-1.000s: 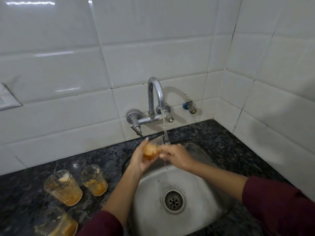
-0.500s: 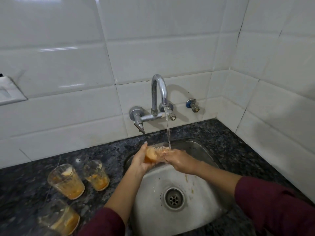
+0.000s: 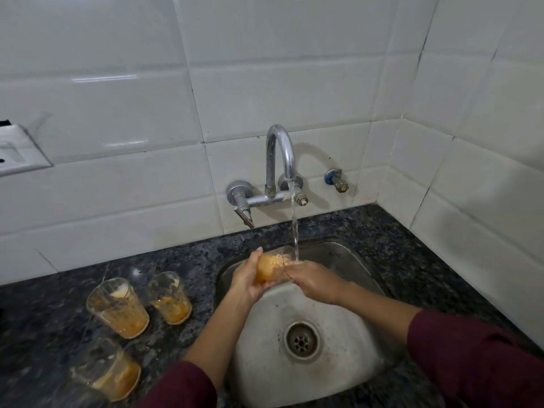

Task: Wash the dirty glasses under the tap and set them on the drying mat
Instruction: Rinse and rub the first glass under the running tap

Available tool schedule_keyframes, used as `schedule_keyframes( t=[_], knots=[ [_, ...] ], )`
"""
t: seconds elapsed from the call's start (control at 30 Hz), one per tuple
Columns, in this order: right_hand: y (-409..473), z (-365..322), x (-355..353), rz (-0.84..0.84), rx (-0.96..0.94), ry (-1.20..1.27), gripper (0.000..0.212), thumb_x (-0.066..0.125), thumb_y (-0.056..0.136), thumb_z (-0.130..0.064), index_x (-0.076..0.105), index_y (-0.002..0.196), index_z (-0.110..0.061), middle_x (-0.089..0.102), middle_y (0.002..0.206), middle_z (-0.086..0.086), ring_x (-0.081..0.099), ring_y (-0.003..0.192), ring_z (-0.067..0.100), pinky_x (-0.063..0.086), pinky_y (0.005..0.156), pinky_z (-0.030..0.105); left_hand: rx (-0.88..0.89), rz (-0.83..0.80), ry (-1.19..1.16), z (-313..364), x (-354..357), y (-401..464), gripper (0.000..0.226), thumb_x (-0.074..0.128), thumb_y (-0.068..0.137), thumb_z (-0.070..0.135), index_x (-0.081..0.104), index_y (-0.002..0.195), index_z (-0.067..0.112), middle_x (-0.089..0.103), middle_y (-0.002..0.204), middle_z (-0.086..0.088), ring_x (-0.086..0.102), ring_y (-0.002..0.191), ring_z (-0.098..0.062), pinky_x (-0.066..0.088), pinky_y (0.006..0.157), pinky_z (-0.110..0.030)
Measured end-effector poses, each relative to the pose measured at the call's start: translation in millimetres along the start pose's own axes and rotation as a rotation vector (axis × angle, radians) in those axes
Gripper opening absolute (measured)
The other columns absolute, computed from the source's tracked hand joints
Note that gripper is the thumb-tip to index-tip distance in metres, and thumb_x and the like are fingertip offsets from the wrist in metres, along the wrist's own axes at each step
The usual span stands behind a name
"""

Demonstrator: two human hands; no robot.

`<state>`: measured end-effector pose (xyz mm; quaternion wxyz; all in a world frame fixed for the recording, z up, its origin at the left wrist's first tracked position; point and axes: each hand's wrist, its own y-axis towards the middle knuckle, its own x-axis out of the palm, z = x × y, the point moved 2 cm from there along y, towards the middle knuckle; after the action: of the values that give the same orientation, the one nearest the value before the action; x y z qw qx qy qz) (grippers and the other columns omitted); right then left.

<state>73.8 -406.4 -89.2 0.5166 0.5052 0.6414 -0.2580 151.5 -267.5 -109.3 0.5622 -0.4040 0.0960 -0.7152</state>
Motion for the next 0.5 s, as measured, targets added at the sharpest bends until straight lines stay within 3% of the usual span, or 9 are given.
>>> schedule_keyframes(
  t=[0.07,0.13,0.2,0.27,0.33,0.4,0.47,0.5],
  knots=[
    [6,1,-6,-0.058,0.075,0.046,0.041,0.052,0.086,0.000,0.061,0.121,-0.019,0.065,0.121,0.008,0.062,0.109,0.023,0.050,0.094,0.036,-0.031,-0.039,-0.022,-2,-1,-2,0.030,0.062,0.090,0.029,0.059,0.099,0.001,0.067,0.095,-0.025,0.066,0.085,-0.036,0.054,0.079,-0.053],
    [16,-6,-16,-0.017,0.215,0.340,0.036,0.055,0.086,0.001,0.064,0.118,-0.015,0.068,0.117,0.007,0.064,0.106,0.018,0.050,0.093,0.030,-0.043,-0.110,-0.075,0,0,-3,0.031,0.057,0.093,0.028,0.065,0.087,-0.002,0.071,0.083,-0.023,0.068,0.080,-0.035,0.052,0.088,-0.051],
    [23,-20,-25,0.112,0.437,0.884,0.029,0.054,0.089,0.000,0.064,0.114,-0.011,0.069,0.113,0.008,0.066,0.099,0.016,0.054,0.087,0.029,-0.002,-0.192,-0.091,1,2,-5,0.032,0.058,0.093,0.024,0.069,0.090,-0.006,0.071,0.083,-0.022,0.070,0.072,-0.031,0.056,0.078,-0.044],
    [27,-32,-21,0.228,0.609,1.284,0.022,0.051,0.092,-0.002,0.064,0.108,-0.010,0.069,0.109,0.011,0.068,0.091,0.017,0.056,0.076,0.027,0.051,-0.211,-0.101,5,7,-8,0.045,0.066,0.086,0.024,0.059,0.117,-0.007,0.067,0.098,-0.023,0.068,0.072,-0.029,0.059,0.061,-0.037],
    [23,-37,-10,0.278,0.536,1.198,0.023,0.050,0.094,-0.006,0.062,0.111,-0.014,0.069,0.110,0.009,0.067,0.090,0.015,0.055,0.075,0.027,0.061,-0.194,-0.099,6,9,-6,0.057,0.073,0.078,0.027,0.053,0.122,-0.001,0.063,0.097,-0.022,0.064,0.068,-0.030,0.057,0.055,-0.035],
    [11,-35,-4,0.268,0.312,0.837,0.029,0.049,0.094,-0.006,0.059,0.120,-0.014,0.066,0.115,0.006,0.065,0.092,0.005,0.054,0.076,0.021,0.058,-0.160,-0.060,7,8,-3,0.052,0.074,0.074,0.029,0.052,0.114,0.006,0.059,0.081,-0.017,0.057,0.054,-0.027,0.050,0.045,-0.031],
    [-1,-19,2,0.158,0.141,0.406,0.035,0.047,0.093,-0.003,0.056,0.126,-0.012,0.064,0.120,0.006,0.061,0.102,-0.001,0.048,0.085,0.015,0.045,-0.133,-0.031,6,7,-3,0.052,0.075,0.074,0.027,0.053,0.115,0.005,0.060,0.083,-0.017,0.059,0.057,-0.027,0.048,0.040,-0.030],
    [-4,-9,5,0.095,0.095,0.216,0.038,0.046,0.092,-0.003,0.054,0.128,-0.015,0.062,0.124,0.007,0.059,0.108,0.005,0.047,0.091,0.019,0.029,-0.113,-0.023,6,6,-3,0.049,0.073,0.078,0.025,0.053,0.116,0.003,0.063,0.087,-0.019,0.063,0.062,-0.029,0.051,0.041,-0.032]
  ],
)
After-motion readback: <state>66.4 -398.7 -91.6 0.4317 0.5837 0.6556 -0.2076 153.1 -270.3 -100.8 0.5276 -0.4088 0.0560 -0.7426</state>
